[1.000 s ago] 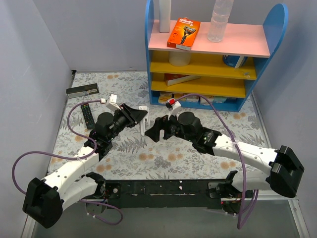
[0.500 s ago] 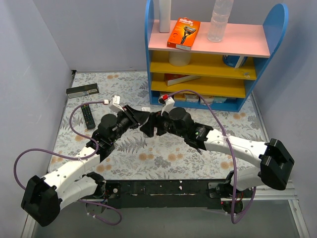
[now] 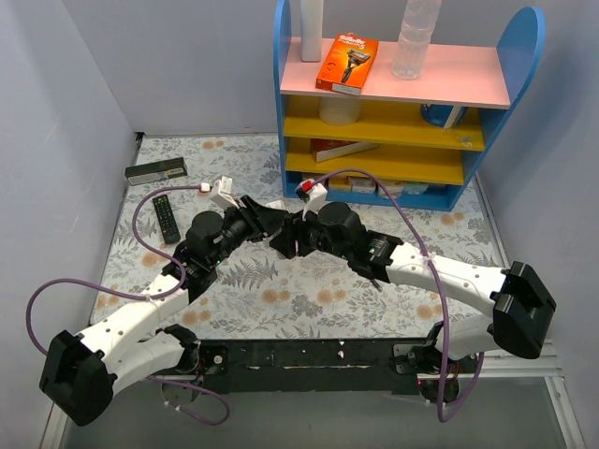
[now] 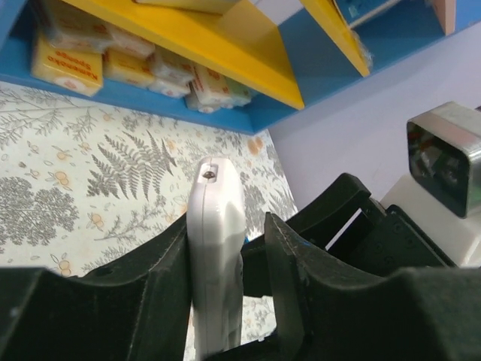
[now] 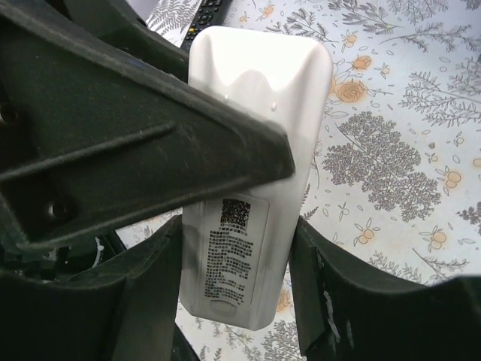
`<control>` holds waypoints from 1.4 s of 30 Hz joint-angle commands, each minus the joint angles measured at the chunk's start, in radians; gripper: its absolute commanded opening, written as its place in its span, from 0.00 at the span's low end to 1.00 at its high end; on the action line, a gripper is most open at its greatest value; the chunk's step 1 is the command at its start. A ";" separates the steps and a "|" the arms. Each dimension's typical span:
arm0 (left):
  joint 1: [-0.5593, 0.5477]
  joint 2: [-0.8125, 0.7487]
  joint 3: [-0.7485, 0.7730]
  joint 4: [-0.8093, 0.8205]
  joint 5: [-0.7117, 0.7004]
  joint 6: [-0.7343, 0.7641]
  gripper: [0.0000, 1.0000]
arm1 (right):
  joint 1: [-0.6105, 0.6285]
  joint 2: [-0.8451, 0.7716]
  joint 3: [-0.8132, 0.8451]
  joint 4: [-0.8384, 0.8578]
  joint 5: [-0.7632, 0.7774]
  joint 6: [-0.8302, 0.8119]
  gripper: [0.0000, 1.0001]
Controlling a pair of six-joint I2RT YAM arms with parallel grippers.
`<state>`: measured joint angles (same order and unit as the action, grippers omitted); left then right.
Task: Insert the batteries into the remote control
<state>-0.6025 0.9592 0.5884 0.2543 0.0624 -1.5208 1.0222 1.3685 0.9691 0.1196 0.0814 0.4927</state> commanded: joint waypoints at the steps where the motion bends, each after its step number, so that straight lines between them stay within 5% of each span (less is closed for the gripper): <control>1: -0.005 0.007 0.050 -0.081 0.099 0.030 0.45 | 0.009 -0.046 0.039 0.037 -0.026 -0.155 0.01; 10: -0.003 -0.004 0.050 -0.136 0.099 -0.001 0.52 | 0.009 -0.054 0.039 0.061 -0.054 -0.177 0.01; 14: -0.005 -0.008 0.050 -0.128 0.093 -0.006 0.46 | 0.009 -0.052 0.033 0.068 -0.066 -0.174 0.01; 22: -0.005 -0.027 0.050 -0.133 0.074 -0.004 0.16 | 0.010 -0.065 0.019 0.055 -0.074 -0.169 0.01; 25: -0.002 -0.040 0.048 -0.150 0.045 -0.010 0.24 | 0.009 -0.075 0.010 0.051 -0.101 -0.171 0.01; 28: -0.002 -0.053 0.047 -0.147 0.030 -0.021 0.47 | 0.009 -0.077 0.003 0.046 -0.115 -0.169 0.01; 31: -0.002 -0.059 0.045 -0.127 0.025 -0.024 0.56 | 0.009 -0.075 0.006 0.046 -0.126 -0.166 0.01; 42: 0.001 -0.063 0.048 -0.147 0.017 -0.012 0.49 | 0.009 -0.069 0.019 0.038 -0.146 -0.174 0.01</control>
<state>-0.6052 0.9192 0.6170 0.1249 0.0975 -1.5478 1.0260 1.3216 0.9676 0.1135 -0.0494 0.3355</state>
